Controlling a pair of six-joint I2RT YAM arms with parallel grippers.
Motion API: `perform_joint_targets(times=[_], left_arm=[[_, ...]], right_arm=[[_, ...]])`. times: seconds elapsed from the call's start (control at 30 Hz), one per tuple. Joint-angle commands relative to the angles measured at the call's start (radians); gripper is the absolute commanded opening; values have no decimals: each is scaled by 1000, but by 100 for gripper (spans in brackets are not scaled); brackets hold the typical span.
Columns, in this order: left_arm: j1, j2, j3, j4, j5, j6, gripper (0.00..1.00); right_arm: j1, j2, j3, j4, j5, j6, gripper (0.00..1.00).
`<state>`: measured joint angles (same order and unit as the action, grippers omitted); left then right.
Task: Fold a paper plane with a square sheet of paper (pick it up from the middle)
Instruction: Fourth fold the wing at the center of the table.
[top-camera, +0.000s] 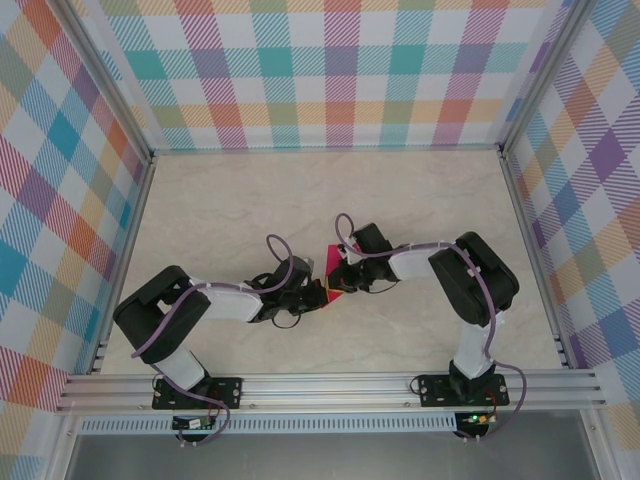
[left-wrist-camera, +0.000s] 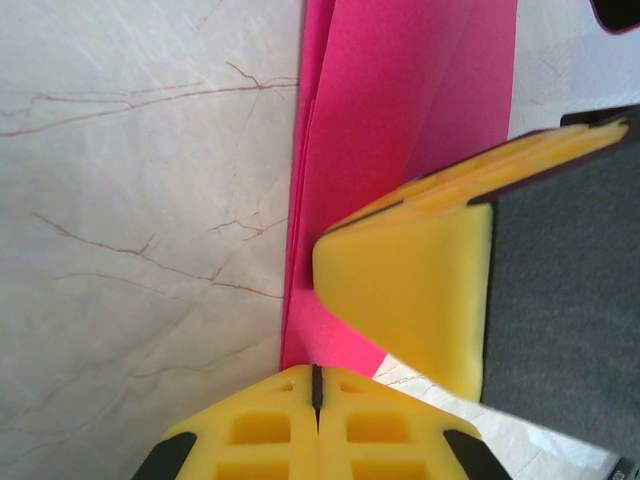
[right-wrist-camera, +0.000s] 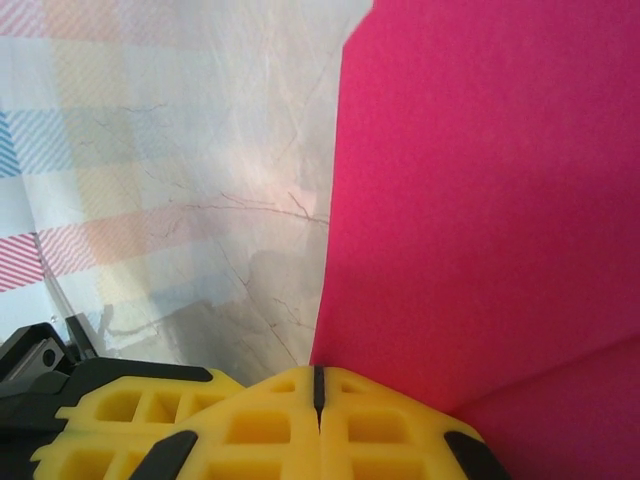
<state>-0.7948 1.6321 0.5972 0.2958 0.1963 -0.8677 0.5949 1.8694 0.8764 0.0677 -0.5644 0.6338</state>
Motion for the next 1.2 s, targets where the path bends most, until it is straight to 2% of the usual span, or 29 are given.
perform_joint_targets(times=[0.0,0.2,0.63,0.83,0.93,1.17], left_arm=[[7,8,-45,-167,-20,8,0],[7,-3,-48,-211,-20,10,0],[6,-16,-52,-222,-23,9,0],[7,-20,-35,-232,-18,21,0],[7,-29,-2,-230,-28,27,1],[8,-65,168,-314,-88,95,25]], right_arm=[[-66,37,-11,79,49,-76,1],[-158,57,55,2,65,-101,1],[-285,134,248,-168,166,-116,0],[-298,65,293,-209,156,-120,3],[-298,-27,254,-205,90,-100,15],[-294,-197,42,-155,34,73,45]])
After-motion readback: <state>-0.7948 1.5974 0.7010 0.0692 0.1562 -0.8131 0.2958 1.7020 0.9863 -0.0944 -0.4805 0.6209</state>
